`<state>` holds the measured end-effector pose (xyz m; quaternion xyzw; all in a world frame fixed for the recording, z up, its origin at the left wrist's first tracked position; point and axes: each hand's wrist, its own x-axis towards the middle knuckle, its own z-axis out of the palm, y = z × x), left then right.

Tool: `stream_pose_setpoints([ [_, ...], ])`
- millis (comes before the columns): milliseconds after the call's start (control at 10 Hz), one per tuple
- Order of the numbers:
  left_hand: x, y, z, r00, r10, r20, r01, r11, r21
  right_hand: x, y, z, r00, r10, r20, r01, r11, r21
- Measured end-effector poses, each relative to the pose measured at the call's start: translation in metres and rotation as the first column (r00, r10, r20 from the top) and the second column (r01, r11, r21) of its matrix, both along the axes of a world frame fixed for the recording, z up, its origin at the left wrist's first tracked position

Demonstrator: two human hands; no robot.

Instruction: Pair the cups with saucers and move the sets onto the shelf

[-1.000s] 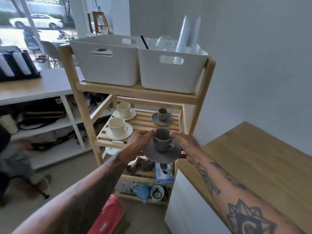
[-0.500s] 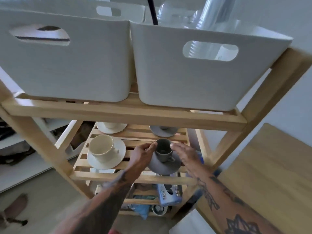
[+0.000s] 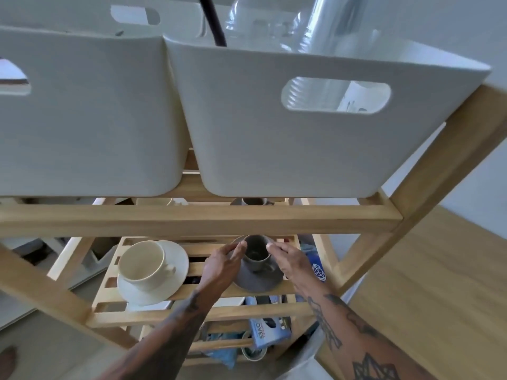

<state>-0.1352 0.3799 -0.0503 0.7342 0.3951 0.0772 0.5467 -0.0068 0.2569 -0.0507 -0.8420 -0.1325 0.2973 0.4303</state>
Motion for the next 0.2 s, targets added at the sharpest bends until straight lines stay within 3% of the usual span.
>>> stream_pose_setpoints([
  [100,-0.008,-0.007,0.004,1.0,0.021,0.014,-0.021,0.999,0.03,-0.005,-0.007,0.014,1.0,0.019,-0.015,-0.019,1.0,0.0],
  [200,-0.019,-0.021,0.013,0.997,0.067,0.036,-0.073,0.978,0.195,-0.015,-0.02,0.027,0.998,0.058,0.013,-0.059,0.998,0.019],
])
